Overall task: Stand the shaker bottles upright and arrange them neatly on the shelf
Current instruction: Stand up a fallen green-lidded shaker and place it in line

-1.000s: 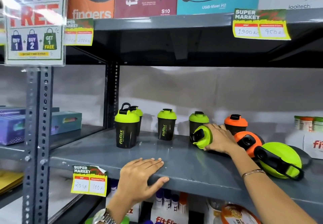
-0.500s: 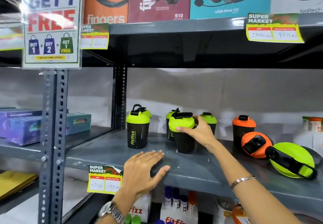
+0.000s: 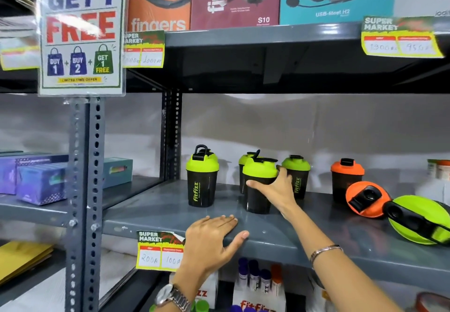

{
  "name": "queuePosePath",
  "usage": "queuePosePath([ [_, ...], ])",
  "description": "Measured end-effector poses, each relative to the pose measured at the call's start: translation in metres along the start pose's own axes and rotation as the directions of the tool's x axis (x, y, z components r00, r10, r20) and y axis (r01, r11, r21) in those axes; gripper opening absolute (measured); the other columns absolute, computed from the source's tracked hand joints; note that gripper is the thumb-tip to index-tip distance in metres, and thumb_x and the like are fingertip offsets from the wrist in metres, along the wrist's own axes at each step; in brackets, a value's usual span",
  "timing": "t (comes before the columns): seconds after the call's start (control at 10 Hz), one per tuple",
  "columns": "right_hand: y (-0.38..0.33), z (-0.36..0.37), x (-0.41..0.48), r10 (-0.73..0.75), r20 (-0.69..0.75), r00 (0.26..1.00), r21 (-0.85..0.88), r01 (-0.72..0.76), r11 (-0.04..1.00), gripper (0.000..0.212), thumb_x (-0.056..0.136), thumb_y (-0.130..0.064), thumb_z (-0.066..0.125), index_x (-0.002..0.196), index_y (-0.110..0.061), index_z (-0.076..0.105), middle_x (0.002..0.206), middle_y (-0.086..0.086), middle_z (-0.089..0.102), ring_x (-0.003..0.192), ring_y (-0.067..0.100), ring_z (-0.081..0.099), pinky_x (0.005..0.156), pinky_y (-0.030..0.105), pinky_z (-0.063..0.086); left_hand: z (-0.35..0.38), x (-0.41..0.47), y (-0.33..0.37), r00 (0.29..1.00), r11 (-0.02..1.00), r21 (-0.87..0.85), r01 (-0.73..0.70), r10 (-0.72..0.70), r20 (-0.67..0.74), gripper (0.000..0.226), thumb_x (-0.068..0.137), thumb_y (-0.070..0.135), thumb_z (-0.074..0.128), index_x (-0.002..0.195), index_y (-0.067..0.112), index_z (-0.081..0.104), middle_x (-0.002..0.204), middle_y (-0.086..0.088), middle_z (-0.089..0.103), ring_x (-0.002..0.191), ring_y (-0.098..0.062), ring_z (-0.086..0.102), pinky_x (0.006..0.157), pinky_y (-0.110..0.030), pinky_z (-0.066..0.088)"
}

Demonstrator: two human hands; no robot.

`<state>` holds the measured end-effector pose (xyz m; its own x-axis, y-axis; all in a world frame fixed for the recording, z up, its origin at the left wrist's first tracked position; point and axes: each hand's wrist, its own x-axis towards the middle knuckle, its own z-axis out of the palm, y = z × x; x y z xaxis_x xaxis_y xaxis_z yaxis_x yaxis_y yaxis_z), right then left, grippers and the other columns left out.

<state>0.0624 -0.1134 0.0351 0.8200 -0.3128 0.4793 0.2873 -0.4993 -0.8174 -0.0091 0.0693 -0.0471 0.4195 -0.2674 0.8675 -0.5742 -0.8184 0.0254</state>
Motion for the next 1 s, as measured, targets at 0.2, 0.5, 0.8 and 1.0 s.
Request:
queuePosePath([
  [0.2,0.004,0.006,-0.001,0.065,0.152,0.986,0.164,-0.090,0.982,0.101,0.065,-0.030,0.084,0.142,-0.007,0.023,0.143,0.011,0.043,0.125,0.023,0.046,0.100,0.033,0.039,0.000,-0.002,0.001,1.000,1.000,-0.004,0.004,-0.004,0.001,0.049,0.084,0.055,0.042,0.090,0.022,0.077,0.093,0.007,0.076,0.090,-0.006,0.069,0.080,-0.032,0.055],
  [0.5,0.009,0.009,0.000,0.093,0.185,0.978,0.105,-0.114,0.988,0.095,0.060,-0.026,0.087,0.134,-0.005,0.031,0.132,0.010,0.054,0.124,0.026,0.052,0.105,0.040,0.043,0.000,-0.001,0.001,1.000,1.000,-0.013,0.009,-0.009,-0.006,0.048,0.084,0.054,0.043,0.090,0.021,0.078,0.092,0.006,0.076,0.090,-0.007,0.070,0.080,-0.033,0.056],
  [0.8,0.011,0.010,-0.004,0.080,0.170,0.982,-0.013,-0.079,0.997,0.094,0.061,-0.030,0.086,0.134,-0.005,0.032,0.133,0.013,0.054,0.124,0.029,0.052,0.105,0.044,0.043,-0.002,-0.001,0.002,1.000,1.000,-0.020,0.016,-0.016,-0.008,0.049,0.084,0.054,0.042,0.090,0.021,0.078,0.092,0.006,0.076,0.090,-0.007,0.070,0.080,-0.032,0.055],
  [1.0,0.012,0.012,-0.006,0.102,0.170,0.980,-0.048,-0.095,0.994,0.080,0.068,-0.029,0.080,0.130,-0.009,0.034,0.128,0.011,0.059,0.118,0.029,0.056,0.100,0.042,0.046,-0.001,-0.002,0.003,1.000,1.000,-0.018,0.017,-0.017,-0.019,0.047,0.083,0.053,0.044,0.088,0.020,0.078,0.091,0.005,0.076,0.089,-0.008,0.070,0.079,-0.033,0.056],
])
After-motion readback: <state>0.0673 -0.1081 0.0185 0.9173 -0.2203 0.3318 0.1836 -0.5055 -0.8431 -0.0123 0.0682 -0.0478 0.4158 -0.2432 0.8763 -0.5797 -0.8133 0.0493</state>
